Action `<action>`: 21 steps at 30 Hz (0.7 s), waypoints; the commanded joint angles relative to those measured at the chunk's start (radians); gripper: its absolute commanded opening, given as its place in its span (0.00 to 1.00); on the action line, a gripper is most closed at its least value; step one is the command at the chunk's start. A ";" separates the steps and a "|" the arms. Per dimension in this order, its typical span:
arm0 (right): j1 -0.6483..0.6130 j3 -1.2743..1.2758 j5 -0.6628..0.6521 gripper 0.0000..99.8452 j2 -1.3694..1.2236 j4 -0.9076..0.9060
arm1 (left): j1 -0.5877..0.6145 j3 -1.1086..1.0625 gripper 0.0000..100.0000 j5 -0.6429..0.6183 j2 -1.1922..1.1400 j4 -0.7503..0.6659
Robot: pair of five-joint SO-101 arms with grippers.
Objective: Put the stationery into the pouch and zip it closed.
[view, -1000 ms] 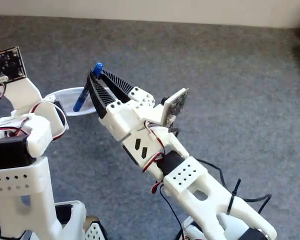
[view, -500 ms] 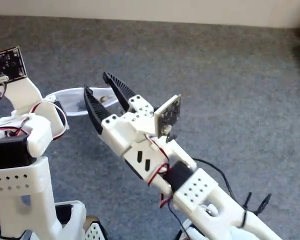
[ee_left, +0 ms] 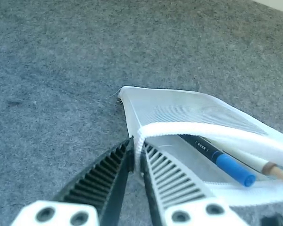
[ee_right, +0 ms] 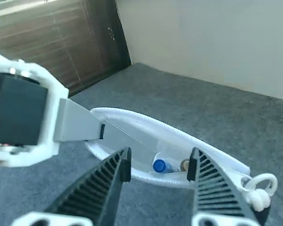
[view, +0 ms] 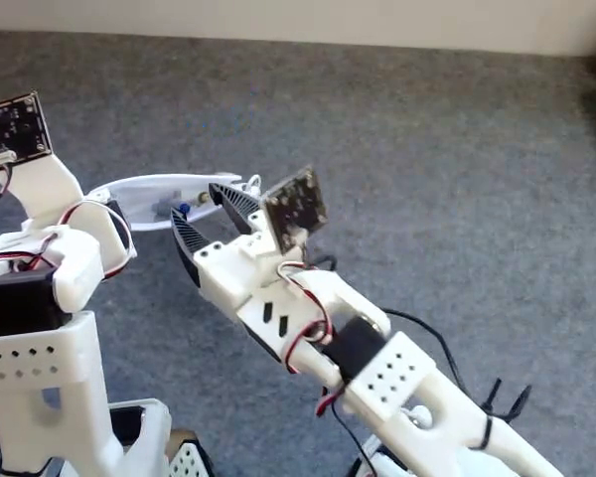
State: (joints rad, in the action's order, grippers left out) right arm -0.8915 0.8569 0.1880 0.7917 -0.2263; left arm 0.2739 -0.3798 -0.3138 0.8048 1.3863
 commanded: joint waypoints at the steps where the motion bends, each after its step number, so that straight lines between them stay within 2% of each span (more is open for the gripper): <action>1: -0.004 -0.085 -0.012 0.19 -0.061 -0.001 | 0.025 0.005 0.01 0.009 0.007 -0.018; 5: 0.018 -0.122 -0.012 0.18 -0.139 -0.001 | 0.025 0.005 0.01 0.009 0.007 -0.018; 11: 0.035 -0.168 -0.012 0.00 -0.202 -0.002 | 0.025 0.005 0.01 0.009 0.007 -0.018; 17: 0.030 -0.162 -0.011 0.00 -0.081 -0.007 | 0.025 0.004 0.01 0.009 0.007 -0.018; 21: -0.027 -0.160 -0.011 0.00 0.050 -0.007 | 0.025 0.004 0.01 0.009 0.007 -0.018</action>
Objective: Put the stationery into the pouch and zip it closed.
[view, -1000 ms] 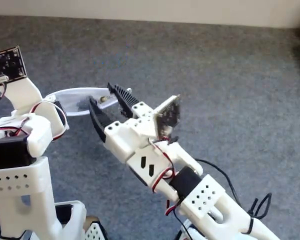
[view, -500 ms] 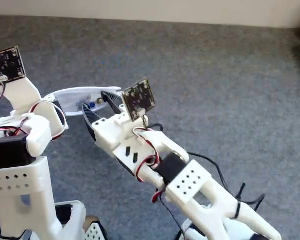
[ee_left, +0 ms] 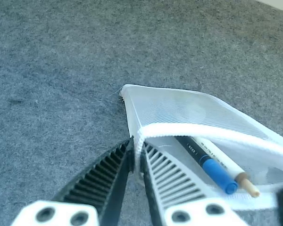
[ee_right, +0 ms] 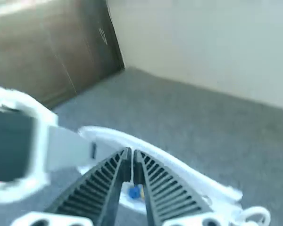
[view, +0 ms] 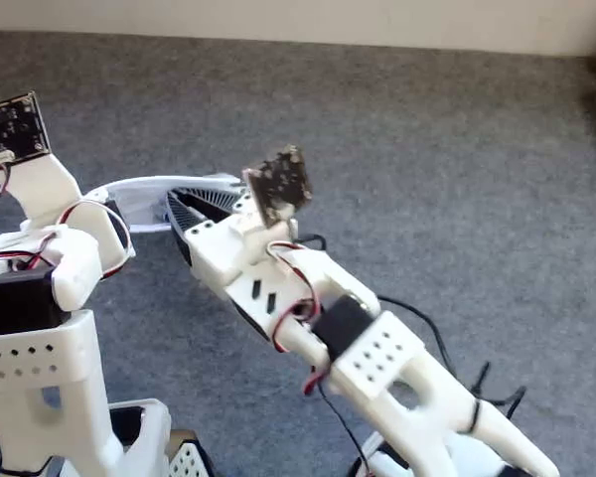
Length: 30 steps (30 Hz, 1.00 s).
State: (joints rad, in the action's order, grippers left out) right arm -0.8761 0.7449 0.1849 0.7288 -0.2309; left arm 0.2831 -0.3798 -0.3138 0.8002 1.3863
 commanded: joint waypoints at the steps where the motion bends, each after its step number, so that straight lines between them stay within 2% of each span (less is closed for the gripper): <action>1: -0.061 -0.047 -0.008 0.00 0.137 -0.002 | 0.016 0.004 0.01 0.009 0.012 -0.018; 6: -0.074 -0.045 0.071 0.00 0.199 -0.002 | 0.016 0.004 0.01 0.009 0.012 -0.018; 10: -0.048 -0.033 0.069 0.02 0.186 -0.002 | 0.016 0.004 0.01 0.009 0.012 -0.018; 15: -0.024 -0.016 0.069 0.08 0.105 -0.021 | 0.016 0.004 0.01 0.009 0.012 -0.018; 19: -0.027 -0.025 0.069 0.08 0.019 -0.130 | 0.016 0.004 0.01 0.009 0.012 -0.018; 30: -0.039 -0.025 0.066 0.08 -0.074 -0.130 | 0.016 0.004 0.01 0.009 0.012 -0.018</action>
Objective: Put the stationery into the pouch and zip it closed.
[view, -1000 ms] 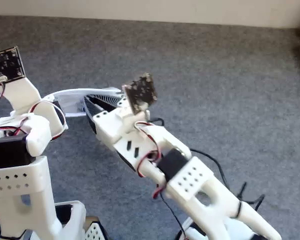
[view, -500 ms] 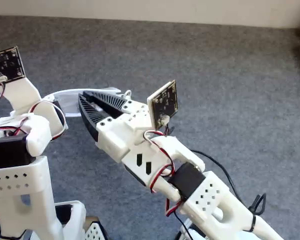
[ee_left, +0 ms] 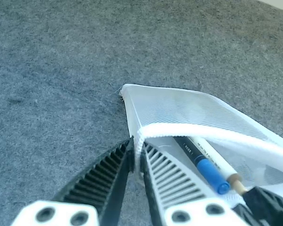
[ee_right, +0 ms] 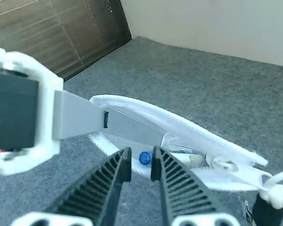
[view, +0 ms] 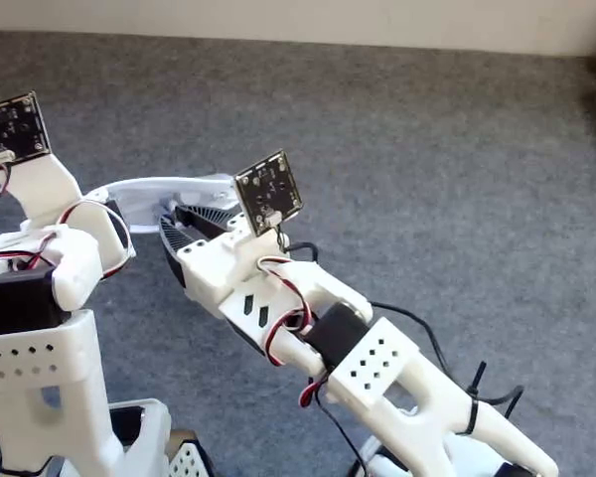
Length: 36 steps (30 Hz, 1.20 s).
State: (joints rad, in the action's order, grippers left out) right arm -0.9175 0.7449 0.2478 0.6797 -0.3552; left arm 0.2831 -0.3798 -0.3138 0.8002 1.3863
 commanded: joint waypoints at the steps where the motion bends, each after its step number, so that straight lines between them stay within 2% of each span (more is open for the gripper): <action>1: 0.002 -0.025 0.003 0.06 -0.033 -0.005 | 0.016 0.004 0.01 0.009 0.012 -0.018; 3: 0.002 -0.044 -0.034 0.00 -0.047 -0.005 | 0.016 0.004 0.01 0.009 0.012 -0.018; 5: 0.002 -0.056 -0.068 0.01 -0.051 -0.008 | 0.016 0.004 0.01 0.009 0.012 -0.018; 19: -0.002 -0.070 -0.015 0.00 0.173 -0.012 | 0.016 0.004 0.01 0.009 0.012 -0.018; 31: -0.001 -0.151 -0.040 0.00 -0.196 -0.013 | 0.016 0.004 0.01 0.009 0.012 -0.018; 36: 0.004 -0.217 -0.097 0.00 -0.226 -0.134 | 0.016 0.004 0.01 0.009 0.012 -0.018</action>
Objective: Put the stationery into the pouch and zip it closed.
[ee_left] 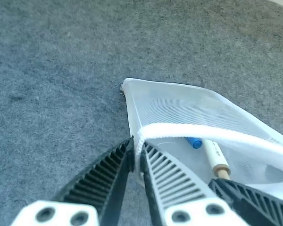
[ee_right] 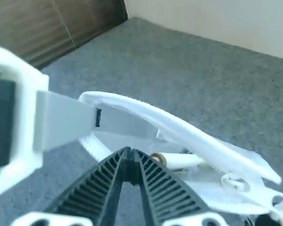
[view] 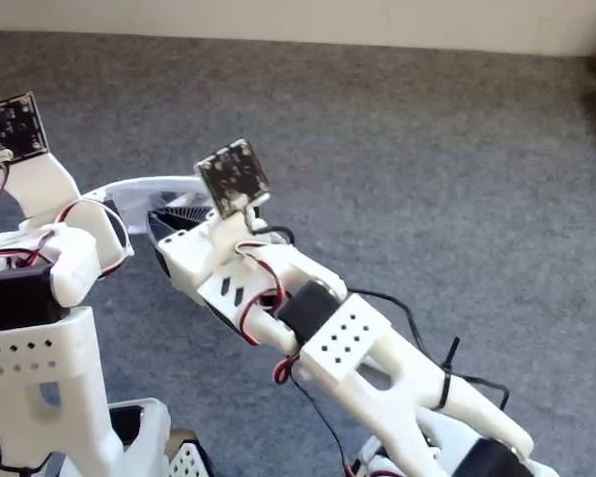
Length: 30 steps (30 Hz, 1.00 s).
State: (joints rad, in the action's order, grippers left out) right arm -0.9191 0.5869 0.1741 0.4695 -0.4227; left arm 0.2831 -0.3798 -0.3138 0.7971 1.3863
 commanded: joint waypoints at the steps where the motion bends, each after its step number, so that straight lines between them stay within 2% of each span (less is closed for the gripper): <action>1: 0.005 -0.073 -0.023 0.00 0.004 -0.094 | 0.016 0.004 0.01 0.009 0.015 -0.018; 5: 0.008 -0.102 -0.026 0.00 0.128 -0.180 | 0.016 0.004 0.01 0.009 0.015 -0.018; 10: 0.077 -0.110 -0.032 0.00 0.266 -0.277 | 0.016 0.004 0.01 0.009 0.015 -0.018; 17: 0.101 -0.102 -0.176 0.00 0.318 -0.470 | 0.016 -0.022 0.01 0.009 0.015 -0.046; 22: 0.101 -0.099 -0.308 0.01 0.309 -0.754 | 0.016 -0.025 0.01 0.009 0.015 -0.049; 24: 0.120 -0.097 -0.368 0.03 0.309 -0.849 | 0.016 -0.025 0.01 0.009 0.015 -0.051; 30: 0.219 -0.047 -0.377 0.15 0.308 -0.960 | 0.016 -0.025 0.01 0.009 0.015 -0.052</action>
State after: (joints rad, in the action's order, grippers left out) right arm -0.7457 0.5347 -0.1834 0.7549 -1.3602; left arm 0.2831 -0.4120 -0.3153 0.8094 1.3571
